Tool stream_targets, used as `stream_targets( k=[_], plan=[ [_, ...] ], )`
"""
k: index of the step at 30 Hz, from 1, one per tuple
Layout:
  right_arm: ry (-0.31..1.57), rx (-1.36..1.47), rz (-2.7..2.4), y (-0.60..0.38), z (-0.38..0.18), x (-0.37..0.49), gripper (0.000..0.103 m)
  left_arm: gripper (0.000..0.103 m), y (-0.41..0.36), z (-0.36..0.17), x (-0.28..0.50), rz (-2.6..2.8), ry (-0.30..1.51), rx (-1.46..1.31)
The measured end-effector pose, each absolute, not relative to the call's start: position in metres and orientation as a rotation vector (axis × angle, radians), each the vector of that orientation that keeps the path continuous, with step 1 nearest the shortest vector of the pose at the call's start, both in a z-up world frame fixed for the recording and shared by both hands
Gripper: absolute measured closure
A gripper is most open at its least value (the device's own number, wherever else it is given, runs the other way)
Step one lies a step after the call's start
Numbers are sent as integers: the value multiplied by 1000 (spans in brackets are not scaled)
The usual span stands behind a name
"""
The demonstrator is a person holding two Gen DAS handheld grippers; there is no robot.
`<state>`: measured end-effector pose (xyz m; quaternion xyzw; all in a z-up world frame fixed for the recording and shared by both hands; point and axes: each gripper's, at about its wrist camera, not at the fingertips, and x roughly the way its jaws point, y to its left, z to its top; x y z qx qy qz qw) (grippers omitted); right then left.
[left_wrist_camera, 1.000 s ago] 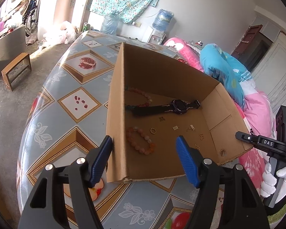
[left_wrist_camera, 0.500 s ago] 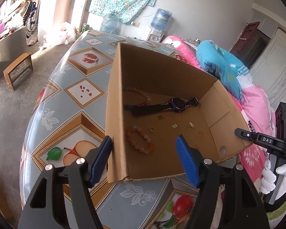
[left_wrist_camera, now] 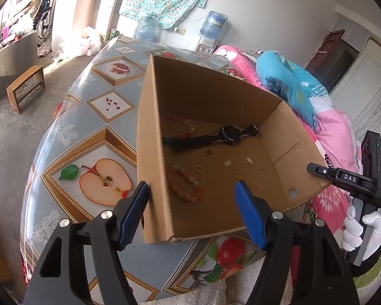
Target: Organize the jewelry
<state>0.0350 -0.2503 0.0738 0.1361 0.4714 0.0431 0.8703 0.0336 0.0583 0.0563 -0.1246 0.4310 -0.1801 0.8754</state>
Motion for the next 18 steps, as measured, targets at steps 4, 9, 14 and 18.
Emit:
stream_targets(
  k=[4, 9, 14, 18],
  plan=[
    [975, 295, 83, -251, 74, 30, 71, 36, 61, 63, 29, -366, 851, -250],
    [850, 300, 48, -252, 87, 4, 63, 33, 60, 86, 5, -295, 709, -162],
    [675, 258, 20, -246, 112, -36, 47, 14, 59, 105, -21, -224, 620, -124],
    [581, 159, 43, -228, 125, -66, 29, 6, 52, 114, -42, -156, 558, -82]
  ],
)
